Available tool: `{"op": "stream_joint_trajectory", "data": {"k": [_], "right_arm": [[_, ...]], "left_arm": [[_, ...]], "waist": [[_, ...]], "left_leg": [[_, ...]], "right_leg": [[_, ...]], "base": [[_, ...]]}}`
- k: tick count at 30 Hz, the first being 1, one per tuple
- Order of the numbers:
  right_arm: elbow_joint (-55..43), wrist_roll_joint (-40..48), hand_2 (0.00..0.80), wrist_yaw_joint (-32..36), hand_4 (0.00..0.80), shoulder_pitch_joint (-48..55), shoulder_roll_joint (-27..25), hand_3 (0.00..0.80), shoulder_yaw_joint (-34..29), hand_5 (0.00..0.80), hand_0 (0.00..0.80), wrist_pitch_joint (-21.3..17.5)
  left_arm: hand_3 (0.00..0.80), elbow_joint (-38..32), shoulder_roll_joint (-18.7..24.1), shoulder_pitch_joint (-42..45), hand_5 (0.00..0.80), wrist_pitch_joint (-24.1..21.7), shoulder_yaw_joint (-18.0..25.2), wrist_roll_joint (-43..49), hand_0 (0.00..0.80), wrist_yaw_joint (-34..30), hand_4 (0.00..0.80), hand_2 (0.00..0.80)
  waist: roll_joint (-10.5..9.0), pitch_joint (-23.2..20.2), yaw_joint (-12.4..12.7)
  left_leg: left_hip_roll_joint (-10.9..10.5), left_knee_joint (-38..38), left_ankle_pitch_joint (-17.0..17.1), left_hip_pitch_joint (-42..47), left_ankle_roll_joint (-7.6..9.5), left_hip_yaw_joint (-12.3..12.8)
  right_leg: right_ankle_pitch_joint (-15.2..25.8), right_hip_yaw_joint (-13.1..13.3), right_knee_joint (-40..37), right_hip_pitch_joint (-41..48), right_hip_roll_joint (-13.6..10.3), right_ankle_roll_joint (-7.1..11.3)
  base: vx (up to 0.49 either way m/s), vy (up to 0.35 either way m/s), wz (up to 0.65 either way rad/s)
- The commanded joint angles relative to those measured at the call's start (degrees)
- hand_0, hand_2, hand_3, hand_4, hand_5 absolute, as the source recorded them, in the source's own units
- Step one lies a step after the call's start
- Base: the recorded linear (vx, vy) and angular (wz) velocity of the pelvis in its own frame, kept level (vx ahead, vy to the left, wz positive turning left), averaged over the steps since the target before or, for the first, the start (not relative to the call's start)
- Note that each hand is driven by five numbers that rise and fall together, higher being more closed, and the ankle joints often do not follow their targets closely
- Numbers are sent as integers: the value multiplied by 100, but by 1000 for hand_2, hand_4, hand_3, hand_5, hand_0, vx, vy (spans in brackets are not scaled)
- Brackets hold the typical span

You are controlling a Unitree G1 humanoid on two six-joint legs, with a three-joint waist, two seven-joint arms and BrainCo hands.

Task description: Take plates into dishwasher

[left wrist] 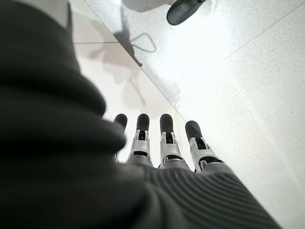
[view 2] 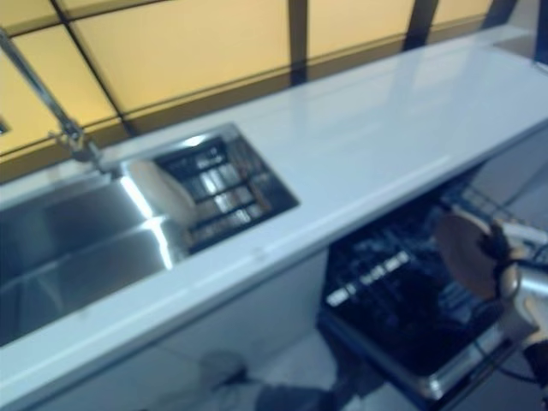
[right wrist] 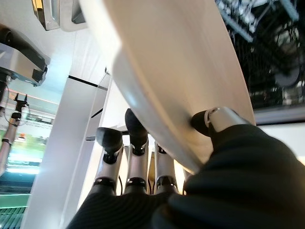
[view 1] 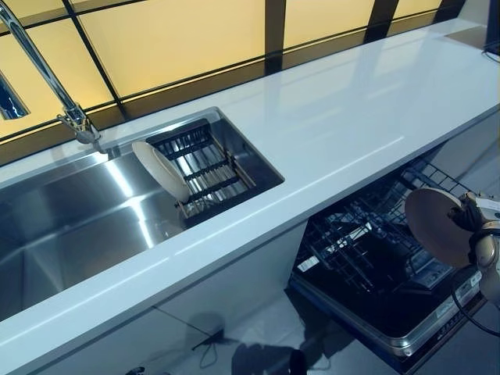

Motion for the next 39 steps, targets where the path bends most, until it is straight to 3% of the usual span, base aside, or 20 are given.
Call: {"op": "stream_joint_trajectory", "data": {"k": [1, 10, 20, 39], "right_arm": [[515, -495, 800, -394, 800, -1050, 4, 800, 303, 800, 800, 168], [947, -763, 800, -322, 800, -1816, -249, 800, 987, 800, 800, 238], [1247, -672, 800, -346, 800, -1842, -60, 800, 1286, 800, 800, 459], [2013, -451, 800, -151, 800, -1972, 325, 800, 1549, 800, 800, 686]], "left_arm": [[0, 231, 145, -210, 0, -58, -170, 194, 0, 52, 0, 0], [0, 97, 60, -278, 0, -10, -364, -50, 0, -57, 0, 0], [0, 64, -24, -162, 0, -15, -358, -114, 0, -58, 0, 0], [0, 70, -35, -174, 0, -77, -421, -206, 0, -112, 0, 0]], "waist": [[-171, 14, 165], [178, 232, 271], [439, 313, 361], [612, 425, 486]], "left_leg": [[-43, -7, -592, 125, 407, -326], [-136, -7, -441, -144, 391, -404], [-246, -7, -388, -199, 399, -532], [-318, -7, -328, -269, 414, -638]], "right_leg": [[-607, -212, 25, 344, -272, 479], [-555, -250, 25, 127, -356, 402], [-570, -339, 25, 152, -456, 389], [-559, -395, 25, 153, -535, 366]], "base": [[0, 0, 0], [-33, 4, 3], [5, 4, 6], [4, 4, 3]]}}
